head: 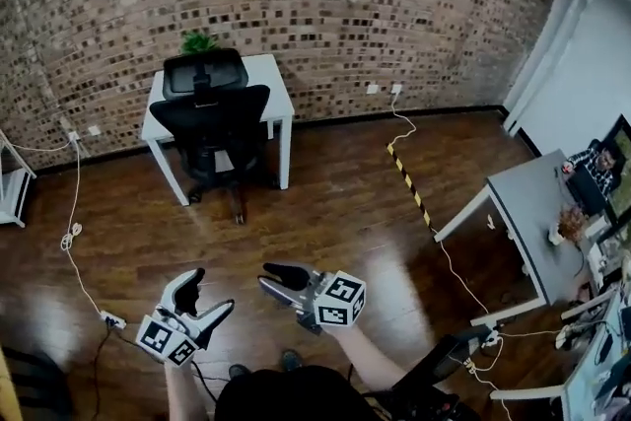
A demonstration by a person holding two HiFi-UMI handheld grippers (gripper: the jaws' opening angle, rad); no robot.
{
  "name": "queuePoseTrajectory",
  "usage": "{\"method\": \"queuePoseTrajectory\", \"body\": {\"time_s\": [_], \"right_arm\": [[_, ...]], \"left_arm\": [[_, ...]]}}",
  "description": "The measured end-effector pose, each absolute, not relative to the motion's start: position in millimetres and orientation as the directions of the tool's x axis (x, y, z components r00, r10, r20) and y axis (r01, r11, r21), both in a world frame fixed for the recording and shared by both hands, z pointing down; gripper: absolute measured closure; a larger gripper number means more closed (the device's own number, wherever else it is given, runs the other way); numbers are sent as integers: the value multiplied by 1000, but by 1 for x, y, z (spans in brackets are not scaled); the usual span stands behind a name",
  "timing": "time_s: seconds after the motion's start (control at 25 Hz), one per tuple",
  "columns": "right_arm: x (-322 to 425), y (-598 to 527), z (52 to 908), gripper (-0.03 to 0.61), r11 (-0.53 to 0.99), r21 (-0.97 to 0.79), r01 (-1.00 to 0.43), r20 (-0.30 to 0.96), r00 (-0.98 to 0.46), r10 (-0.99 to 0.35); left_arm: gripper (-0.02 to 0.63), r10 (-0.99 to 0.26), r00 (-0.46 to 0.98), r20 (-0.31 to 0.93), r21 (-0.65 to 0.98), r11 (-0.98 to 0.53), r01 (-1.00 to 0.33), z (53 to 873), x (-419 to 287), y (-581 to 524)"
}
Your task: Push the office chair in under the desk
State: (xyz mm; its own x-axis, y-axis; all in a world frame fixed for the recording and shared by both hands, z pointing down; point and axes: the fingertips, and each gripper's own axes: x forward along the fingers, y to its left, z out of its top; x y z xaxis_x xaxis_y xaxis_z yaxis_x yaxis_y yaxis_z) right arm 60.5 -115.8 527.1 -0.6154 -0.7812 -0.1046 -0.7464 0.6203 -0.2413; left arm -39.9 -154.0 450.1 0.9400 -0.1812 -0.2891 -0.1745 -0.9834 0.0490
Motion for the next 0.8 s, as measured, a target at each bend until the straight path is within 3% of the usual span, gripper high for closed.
{"method": "queuePoseTrajectory", "body": {"time_s": [0.36, 0.8], "right_arm": [[-3, -108, 444, 578, 612, -174, -772, -216, -576, -788], [-58, -98, 400, 578, 584, -93, -806, -245, -550, -798]], "left_arm": [[54, -180, 935, -304, 18, -983, -184, 396, -116, -153], [136, -163, 929, -333, 59, -987, -151, 373, -170, -151]]}}
